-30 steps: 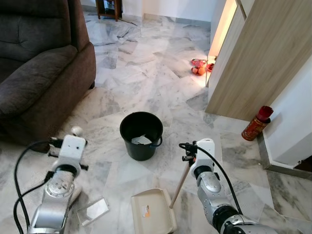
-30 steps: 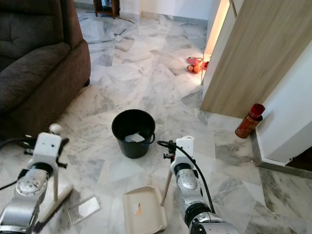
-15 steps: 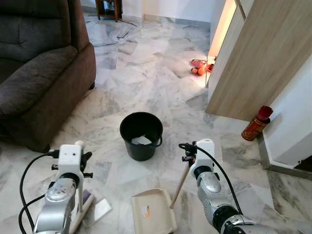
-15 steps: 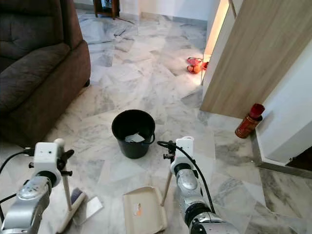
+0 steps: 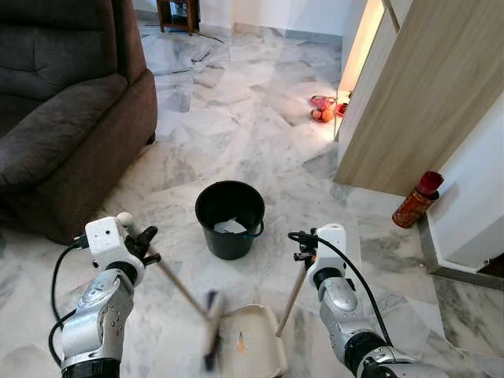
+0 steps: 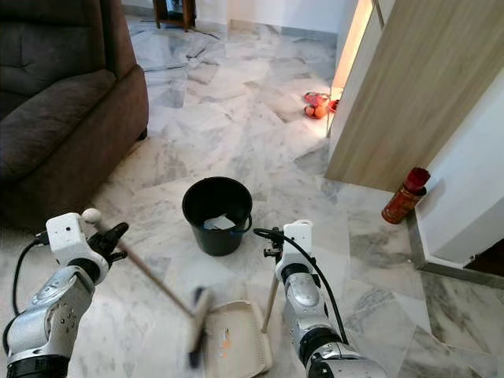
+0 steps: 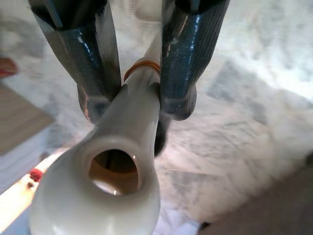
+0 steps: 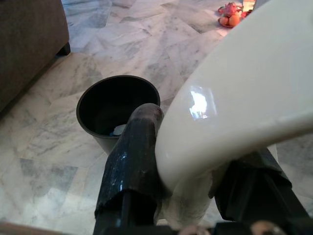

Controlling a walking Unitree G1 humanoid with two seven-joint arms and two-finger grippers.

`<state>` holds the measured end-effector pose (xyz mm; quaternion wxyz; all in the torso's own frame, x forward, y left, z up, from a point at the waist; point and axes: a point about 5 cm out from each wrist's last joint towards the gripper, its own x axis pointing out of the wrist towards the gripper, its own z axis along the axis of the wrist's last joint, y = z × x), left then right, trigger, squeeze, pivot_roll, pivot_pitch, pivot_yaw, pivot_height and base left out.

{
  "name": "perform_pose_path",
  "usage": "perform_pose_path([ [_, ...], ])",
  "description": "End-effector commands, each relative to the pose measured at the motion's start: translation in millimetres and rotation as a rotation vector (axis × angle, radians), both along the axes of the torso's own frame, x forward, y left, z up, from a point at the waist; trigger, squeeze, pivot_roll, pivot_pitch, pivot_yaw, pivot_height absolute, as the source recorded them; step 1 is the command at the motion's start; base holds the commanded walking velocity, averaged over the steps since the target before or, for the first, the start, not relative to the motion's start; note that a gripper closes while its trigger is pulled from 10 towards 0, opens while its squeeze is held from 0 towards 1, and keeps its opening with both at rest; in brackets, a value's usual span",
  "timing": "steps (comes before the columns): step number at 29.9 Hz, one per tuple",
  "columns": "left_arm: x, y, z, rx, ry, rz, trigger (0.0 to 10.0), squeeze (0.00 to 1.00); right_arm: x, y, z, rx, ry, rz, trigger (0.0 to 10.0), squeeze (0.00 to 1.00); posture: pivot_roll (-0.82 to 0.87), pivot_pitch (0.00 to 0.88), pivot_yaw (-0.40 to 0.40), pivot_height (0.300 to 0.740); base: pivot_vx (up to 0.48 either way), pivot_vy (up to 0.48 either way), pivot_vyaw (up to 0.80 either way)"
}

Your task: Sweep floor

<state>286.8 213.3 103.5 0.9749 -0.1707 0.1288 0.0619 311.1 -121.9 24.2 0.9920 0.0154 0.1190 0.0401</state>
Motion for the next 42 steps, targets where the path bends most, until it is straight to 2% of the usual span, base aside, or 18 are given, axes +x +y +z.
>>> perform_pose_path([
  [1,1.4,-9.3,5,-0.088,-0.020,-0.059,10.0,0.00,-9.7,1.4,-14,0.009,0.080,0.002,10.0,0.00,0.10,0.098,-0.072,0.740,0.000,0.000,0.00],
  [11,-1.0,-22.0,9,-0.077,-0.014,-0.155,10.0,0.00,-8.2,3.6,-11,0.007,0.060,0.006,10.0,0.00,0.10,0.096,-0.072,0.740,0.000,0.000,0.00],
  [15,-0.7,-19.4,15,0.022,-0.026,-0.166,10.0,0.00,-6.4,3.7,-9,0.008,0.050,0.001,10.0,0.00,0.11,0.095,-0.072,0.740,0.000,0.000,0.00],
  [17,0.6,-17.2,25,0.107,-0.054,-0.170,10.0,0.00,-3.1,3.8,-5,0.010,0.036,-0.004,10.0,0.00,0.11,0.095,-0.072,0.740,0.000,0.000,0.00],
  [25,7.2,-16.1,58,0.217,-0.142,-0.165,10.0,0.00,4.8,-6.8,1,0.079,0.042,-0.102,10.0,0.00,0.11,0.085,-0.074,0.740,0.000,0.000,0.00],
  [30,9.7,-18.3,72,0.281,-0.198,-0.156,10.0,0.00,9.9,-12.9,7,0.106,0.026,-0.140,10.0,0.00,0.11,0.084,-0.075,0.740,0.000,0.000,0.00],
  [31,9.7,-18.4,74,0.286,-0.211,-0.150,10.0,0.00,10.5,-13.8,7,0.110,0.022,-0.147,10.0,0.00,0.11,0.084,-0.075,0.740,0.000,0.000,0.00],
  [33,8.6,-15.0,86,0.377,-0.287,-0.086,10.0,0.00,13.7,-19.7,11,0.132,0.008,-0.183,10.0,0.00,0.11,0.079,-0.076,0.740,0.000,0.000,0.00],
  [34,7.8,-13.5,88,0.393,-0.302,-0.069,10.0,0.00,14.3,-20.9,12,0.137,0.004,-0.191,10.0,0.00,0.11,0.079,-0.076,0.740,0.000,0.000,0.00],
  [35,7.3,-12.5,89,0.399,-0.309,-0.059,10.0,0.00,14.7,-21.6,13,0.140,0.001,-0.196,10.0,0.00,0.11,0.079,-0.076,0.740,0.000,0.000,0.00],
  [37,3.5,-7.4,90,0.491,-0.331,-0.030,10.0,0.00,18.4,-25.9,19,0.149,-0.029,-0.219,10.0,0.00,0.11,0.079,-0.076,0.740,0.000,0.000,0.00],
  [42,-3.3,-2.4,92,0.595,-0.358,0.026,10.0,0.00,24.3,-31.1,29,0.153,-0.082,-0.249,10.0,0.00,0.11,0.067,-0.076,0.740,0.000,0.000,0.00],
])
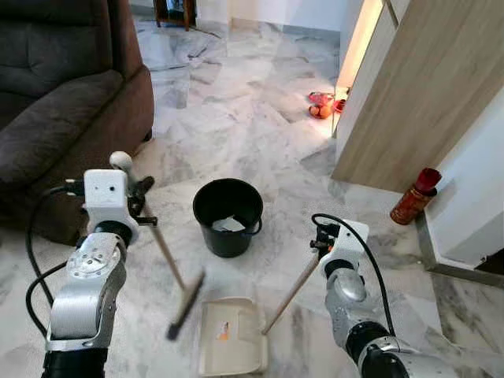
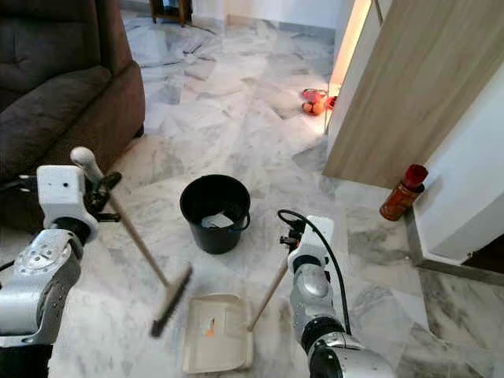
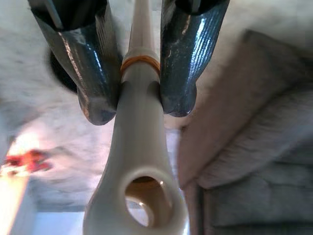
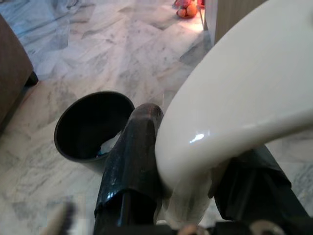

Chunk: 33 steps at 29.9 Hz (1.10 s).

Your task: Sweep floor

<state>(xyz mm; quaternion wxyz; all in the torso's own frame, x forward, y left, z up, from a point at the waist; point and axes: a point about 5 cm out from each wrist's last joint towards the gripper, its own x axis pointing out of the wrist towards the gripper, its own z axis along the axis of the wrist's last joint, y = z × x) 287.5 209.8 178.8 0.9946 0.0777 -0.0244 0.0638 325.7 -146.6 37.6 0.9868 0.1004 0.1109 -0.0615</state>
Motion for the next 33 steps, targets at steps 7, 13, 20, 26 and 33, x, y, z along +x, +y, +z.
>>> perform_pose_path([
  [7,-5.8,-4.3,7,0.137,-0.082,0.020,10.0,0.00,10.6,-13.0,20,-0.023,-0.098,-0.069,10.0,0.00,0.11,0.054,-0.075,0.740,0.000,0.000,0.00],
  [13,-6.9,-6.5,-13,0.136,-0.049,0.033,10.0,0.00,14.8,-19.8,31,-0.010,-0.157,-0.114,10.0,0.00,0.11,0.047,-0.073,0.740,0.000,0.000,0.00],
  [20,-9.5,-1.1,-31,0.152,-0.008,0.059,10.0,0.00,16.8,-27.0,37,0.015,-0.191,-0.127,10.0,0.00,0.11,0.048,-0.073,0.740,0.000,0.000,0.00],
  [26,-9.4,1.5,-41,0.166,-0.002,0.062,10.0,0.00,19.2,-26.0,48,0.003,-0.269,-0.069,10.0,0.00,0.10,0.057,-0.073,0.740,0.000,0.000,0.00],
  [33,-8.5,0.0,-43,0.178,-0.011,0.058,10.0,0.00,14.8,-31.2,54,-0.032,-0.311,-0.034,10.0,0.00,0.09,0.069,-0.078,0.740,0.000,0.000,0.00],
])
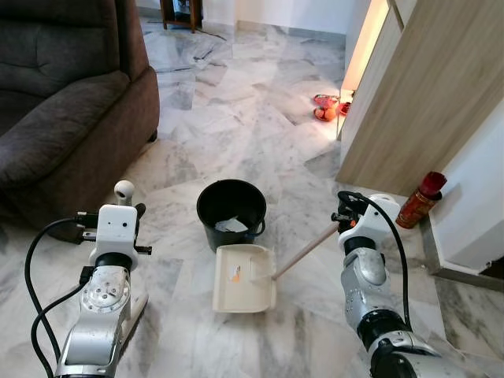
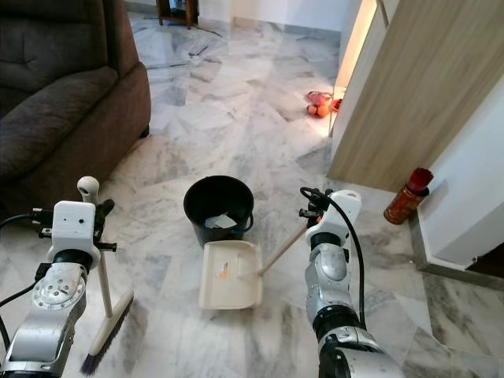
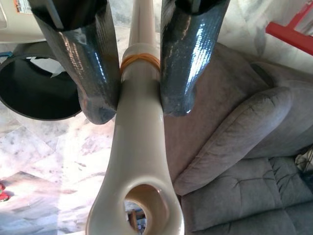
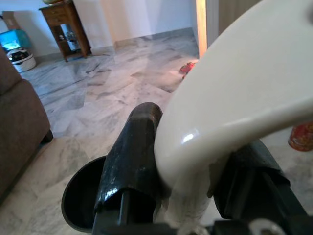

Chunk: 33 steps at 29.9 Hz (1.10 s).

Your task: Sweep floor

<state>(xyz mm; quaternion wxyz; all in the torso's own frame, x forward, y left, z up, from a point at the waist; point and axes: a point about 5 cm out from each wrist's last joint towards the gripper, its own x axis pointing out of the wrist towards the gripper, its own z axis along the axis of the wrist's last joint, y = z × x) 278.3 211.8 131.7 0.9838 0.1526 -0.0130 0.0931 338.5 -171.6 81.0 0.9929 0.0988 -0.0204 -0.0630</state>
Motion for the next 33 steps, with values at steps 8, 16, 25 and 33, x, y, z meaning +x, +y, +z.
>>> perform_pose_path([
  [8,-0.6,-1.7,0,0.035,-0.033,-0.007,10.0,0.00,-8.6,-15.6,15,-0.079,-0.054,0.032,10.0,0.00,0.09,0.075,-0.080,0.740,0.000,0.000,0.00],
  [16,-0.4,-4.0,-3,0.037,-0.033,-0.013,10.0,0.00,-21.8,-18.7,29,-0.116,-0.055,0.053,10.0,0.00,0.07,0.082,-0.080,0.740,0.000,0.000,0.00],
  [25,0.0,-5.3,-4,0.041,-0.032,-0.022,10.0,0.00,-34.4,-19.5,63,-0.076,-0.121,0.064,10.0,0.00,0.07,0.082,-0.079,0.740,0.000,0.000,0.00],
  [33,1.0,-7.2,-6,0.039,-0.026,-0.031,10.0,0.00,-43.5,-16.5,81,-0.109,-0.121,0.121,10.0,0.00,0.06,0.079,-0.077,0.740,0.000,0.000,0.00],
])
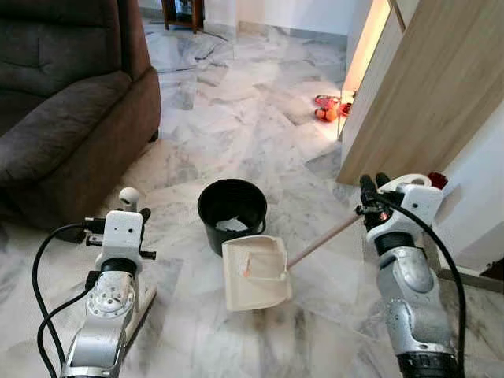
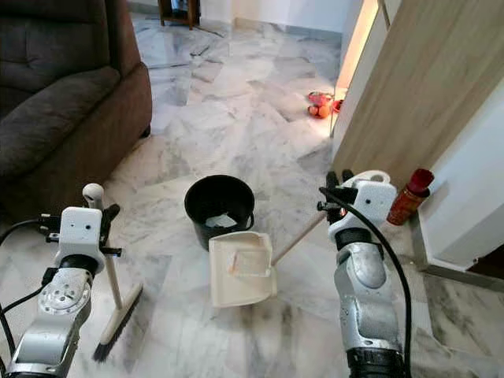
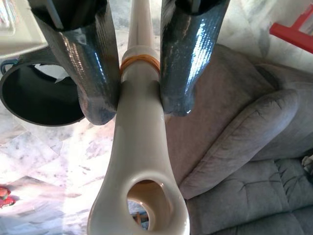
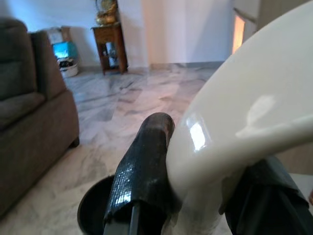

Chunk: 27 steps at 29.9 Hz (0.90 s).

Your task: Sweep floor

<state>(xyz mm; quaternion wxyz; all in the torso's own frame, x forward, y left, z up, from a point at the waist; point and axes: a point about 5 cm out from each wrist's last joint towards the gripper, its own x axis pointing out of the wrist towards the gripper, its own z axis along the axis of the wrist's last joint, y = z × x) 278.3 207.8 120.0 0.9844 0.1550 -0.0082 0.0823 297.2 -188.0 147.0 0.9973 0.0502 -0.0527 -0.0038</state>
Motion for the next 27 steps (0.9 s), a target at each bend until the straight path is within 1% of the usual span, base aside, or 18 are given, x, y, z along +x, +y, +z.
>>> perform_pose_path([
  [1,1.2,-3.4,5,0.034,-0.040,-0.012,10.0,0.00,-3.8,0.1,16,-0.007,-0.044,0.020,10.0,0.00,0.06,0.078,-0.076,0.740,0.000,0.000,0.00],
  [3,1.6,-3.4,5,0.034,-0.040,-0.013,10.0,0.00,-6.6,0.4,19,-0.017,-0.023,0.035,10.0,0.00,0.06,0.078,-0.076,0.740,0.000,0.000,0.00],
  [8,2.5,-3.7,5,0.032,-0.040,-0.016,10.0,0.00,-11.0,-3.2,34,-0.058,-0.023,0.065,10.0,0.00,0.05,0.076,-0.076,0.740,0.000,0.000,0.00],
  [11,2.6,-3.9,5,0.032,-0.039,-0.017,10.0,0.00,-11.7,-3.3,36,-0.060,-0.020,0.068,10.0,0.00,0.05,0.076,-0.076,0.740,0.000,0.000,0.00],
  [13,3.4,-5.2,5,0.031,-0.038,-0.023,10.0,0.00,-11.3,-2.4,52,-0.019,-0.048,0.073,10.0,0.00,0.05,0.074,-0.075,0.740,0.000,0.000,0.00],
  [16,3.8,-5.8,5,0.030,-0.038,-0.027,10.0,0.00,-8.7,-0.9,65,0.018,-0.080,0.069,10.0,0.00,0.05,0.074,-0.075,0.740,0.000,0.000,0.00],
  [24,4.4,-6.2,4,0.027,-0.041,-0.027,10.0,0.00,-2.4,2.1,85,0.053,-0.132,0.057,10.0,0.00,0.05,0.061,-0.077,0.740,0.000,0.000,0.00],
  [27,4.7,-6.9,6,0.025,-0.048,-0.028,10.0,0.00,0.4,5.5,97,0.051,-0.171,0.068,10.0,0.00,0.05,0.058,-0.078,0.740,0.000,0.000,0.00],
])
